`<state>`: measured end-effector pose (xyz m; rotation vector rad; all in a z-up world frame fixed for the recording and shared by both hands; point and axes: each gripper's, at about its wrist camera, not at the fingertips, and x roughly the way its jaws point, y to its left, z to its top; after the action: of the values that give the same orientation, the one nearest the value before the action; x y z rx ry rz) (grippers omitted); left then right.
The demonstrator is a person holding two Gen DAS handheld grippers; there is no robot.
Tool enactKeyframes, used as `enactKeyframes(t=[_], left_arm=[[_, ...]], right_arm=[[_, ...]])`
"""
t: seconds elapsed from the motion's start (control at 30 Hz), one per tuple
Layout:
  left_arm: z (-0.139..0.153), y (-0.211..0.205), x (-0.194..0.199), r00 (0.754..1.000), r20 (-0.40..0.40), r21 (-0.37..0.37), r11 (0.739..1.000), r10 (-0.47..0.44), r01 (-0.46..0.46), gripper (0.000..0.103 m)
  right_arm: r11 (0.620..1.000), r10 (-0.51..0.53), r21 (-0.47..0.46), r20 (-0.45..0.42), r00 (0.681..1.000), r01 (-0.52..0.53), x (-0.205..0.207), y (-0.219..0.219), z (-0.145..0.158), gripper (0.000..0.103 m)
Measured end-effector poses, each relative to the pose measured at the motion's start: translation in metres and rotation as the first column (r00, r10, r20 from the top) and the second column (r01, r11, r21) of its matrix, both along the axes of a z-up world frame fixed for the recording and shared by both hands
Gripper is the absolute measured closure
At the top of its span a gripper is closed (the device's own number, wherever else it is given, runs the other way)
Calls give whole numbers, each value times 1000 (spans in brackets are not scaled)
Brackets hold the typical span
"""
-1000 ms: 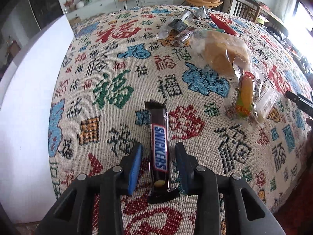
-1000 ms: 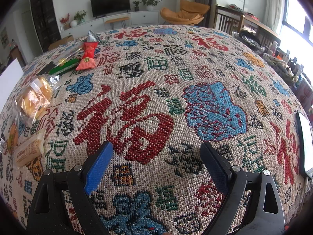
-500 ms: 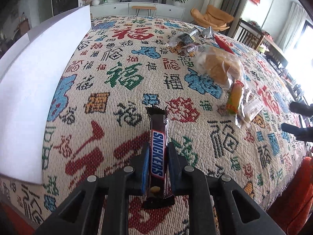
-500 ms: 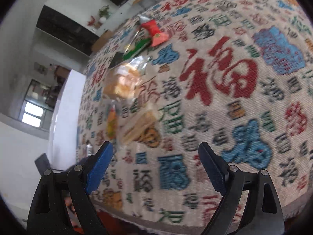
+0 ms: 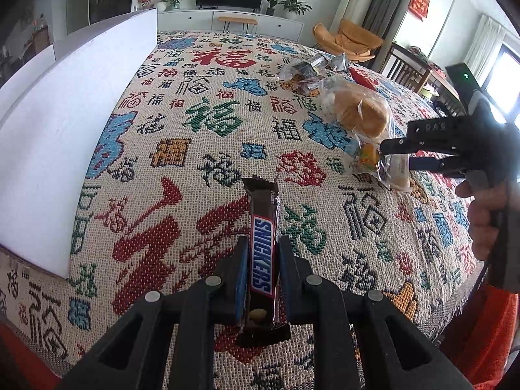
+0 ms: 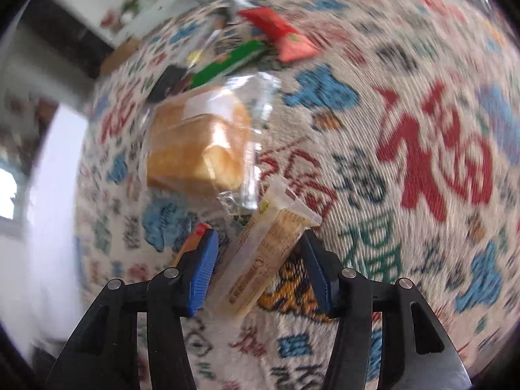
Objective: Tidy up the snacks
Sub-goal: 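Lift the Snickers bar with the left tool while the right tool grasps the wafer bar, then drop the Snickers bar and wafer bar into the white box with both tools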
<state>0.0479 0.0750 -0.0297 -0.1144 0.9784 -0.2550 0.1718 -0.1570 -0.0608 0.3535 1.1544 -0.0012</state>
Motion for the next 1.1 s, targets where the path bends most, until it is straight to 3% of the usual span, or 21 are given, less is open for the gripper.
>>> enactKeyframes(t=[0.07,0.1,0.13,0.2,0.3,0.4,0.5,0.53,0.57,0.7,0.83,0.9,0.97,1.1], left_arm=[[0,1,-1,1000,3,-2,1000,-2,2,86],[0,2,-2,1000,3,-4,1000,-2,2,86],[-1,2,-1,1000,2,-9,1000,-2,2,86],[-2,3,-1,1000,5,-13,1000,0,0,86],[-1,1,0,1000,8,-19,1000,1,-1,86],[1,-2,0,1000,9,-28,1000,-4,4,86],[11,-3,-4,1000,12,-57,998,-8,9,86],[17,-1,-5,1000,10,-79,997,-8,9,86],[24,1,-7,1000,12,-100,995,-8,10,86],[65,25,-12,999,48,-188,982,25,-15,86],[117,84,-4,987,92,-270,958,131,-102,86],[137,117,3,976,113,-264,952,188,-153,86],[155,153,11,954,140,-201,951,266,-236,86],[170,222,31,913,115,-101,919,391,-381,85]], right_arm=[[986,116,-120,23,993,-112,3,8,4,48],[973,157,-172,22,987,-151,3,9,5,54],[958,178,-229,10,984,-171,2,9,6,58],[932,190,-311,-22,981,-188,1,-2,8,55],[965,137,-221,-35,990,-141,-3,-28,12,44],[985,66,-154,-61,996,-74,-6,-43,11,43],[984,119,-124,-91,989,-130,-8,-34,0,42],[971,155,-171,-88,984,-169,-11,-24,-2,46],[952,194,-226,-77,978,-207,-14,-16,0,70],[975,160,-151,-28,987,-162,-26,-32,12,73],[986,164,-2,80,983,-164,-38,-32,60,73],[973,214,56,144,966,-224,-35,-7,93,73],[943,293,94,223,930,-320,-31,39,128,73],[836,453,144,361,815,-529,-30,147,192,73]])
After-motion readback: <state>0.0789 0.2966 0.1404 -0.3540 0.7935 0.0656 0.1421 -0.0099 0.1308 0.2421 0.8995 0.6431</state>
